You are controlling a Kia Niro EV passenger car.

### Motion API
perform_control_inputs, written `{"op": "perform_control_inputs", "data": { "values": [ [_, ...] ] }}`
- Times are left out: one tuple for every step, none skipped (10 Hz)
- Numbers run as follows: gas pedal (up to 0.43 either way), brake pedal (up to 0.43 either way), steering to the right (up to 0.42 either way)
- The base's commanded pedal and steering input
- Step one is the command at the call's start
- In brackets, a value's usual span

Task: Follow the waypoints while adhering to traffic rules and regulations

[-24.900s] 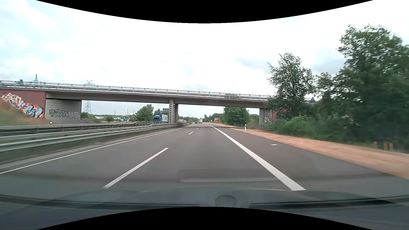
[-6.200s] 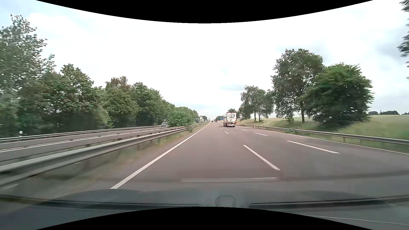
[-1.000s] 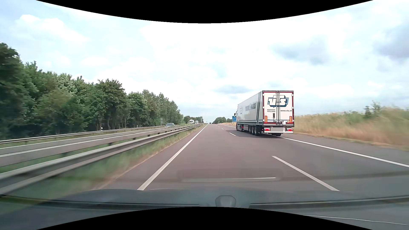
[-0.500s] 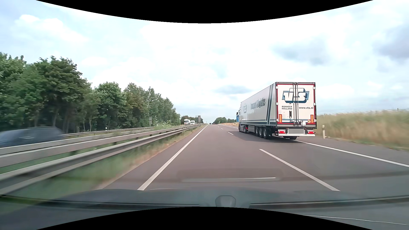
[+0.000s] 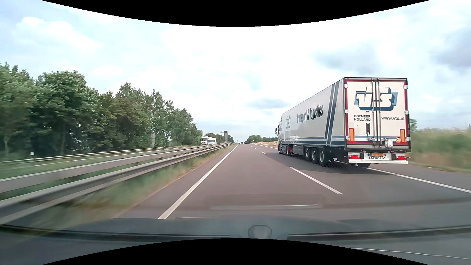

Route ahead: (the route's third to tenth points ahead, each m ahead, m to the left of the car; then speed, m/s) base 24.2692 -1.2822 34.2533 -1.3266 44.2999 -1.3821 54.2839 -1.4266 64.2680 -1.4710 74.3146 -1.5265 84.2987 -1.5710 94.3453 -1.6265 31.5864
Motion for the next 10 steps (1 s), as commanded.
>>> {"op": "perform_control_inputs", "data": {
  "values": [
    [0.248, 0.000, -0.003],
    [0.248, 0.000, -0.003],
    [0.248, 0.000, -0.003],
    [0.248, 0.000, -0.003],
    [0.248, 0.000, -0.002],
    [0.248, 0.000, -0.002],
    [0.248, 0.000, -0.002],
    [0.248, 0.000, -0.002],
    [0.248, 0.000, -0.003],
    [0.248, 0.000, -0.002]
  ]
}}
